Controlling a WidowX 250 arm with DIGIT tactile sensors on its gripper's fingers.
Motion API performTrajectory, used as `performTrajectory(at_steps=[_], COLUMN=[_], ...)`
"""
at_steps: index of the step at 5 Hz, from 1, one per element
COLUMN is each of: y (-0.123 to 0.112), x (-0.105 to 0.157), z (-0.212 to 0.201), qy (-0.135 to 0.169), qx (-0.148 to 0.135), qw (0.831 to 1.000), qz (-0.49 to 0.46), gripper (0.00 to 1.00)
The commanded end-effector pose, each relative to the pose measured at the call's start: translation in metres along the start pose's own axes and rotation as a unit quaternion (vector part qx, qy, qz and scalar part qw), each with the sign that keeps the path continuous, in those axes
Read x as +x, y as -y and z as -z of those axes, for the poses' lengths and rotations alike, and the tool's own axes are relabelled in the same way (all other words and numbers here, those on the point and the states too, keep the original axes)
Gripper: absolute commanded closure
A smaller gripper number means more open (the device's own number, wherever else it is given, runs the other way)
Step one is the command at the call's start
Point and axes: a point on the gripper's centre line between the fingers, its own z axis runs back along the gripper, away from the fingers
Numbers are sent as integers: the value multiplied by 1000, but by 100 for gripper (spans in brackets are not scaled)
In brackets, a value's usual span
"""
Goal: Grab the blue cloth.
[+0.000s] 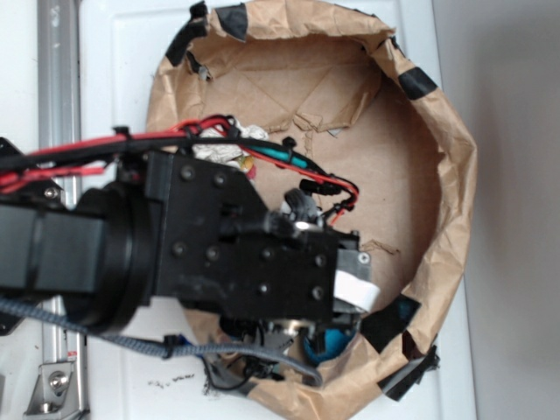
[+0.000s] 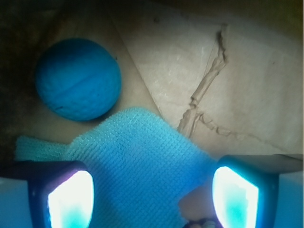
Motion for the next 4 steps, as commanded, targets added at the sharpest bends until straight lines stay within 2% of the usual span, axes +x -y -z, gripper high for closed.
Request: performTrajectory(at_steps=[1, 2, 3, 4], y=[20, 20, 18, 14], x=[-10, -13, -16, -18], z=[32, 44, 44, 38], qy=[16, 6, -11, -7], qx=[-76, -77, -55, -49], qw=[995, 995, 998, 999], qz=[64, 63, 39, 24], gripper=[0, 0, 55, 100])
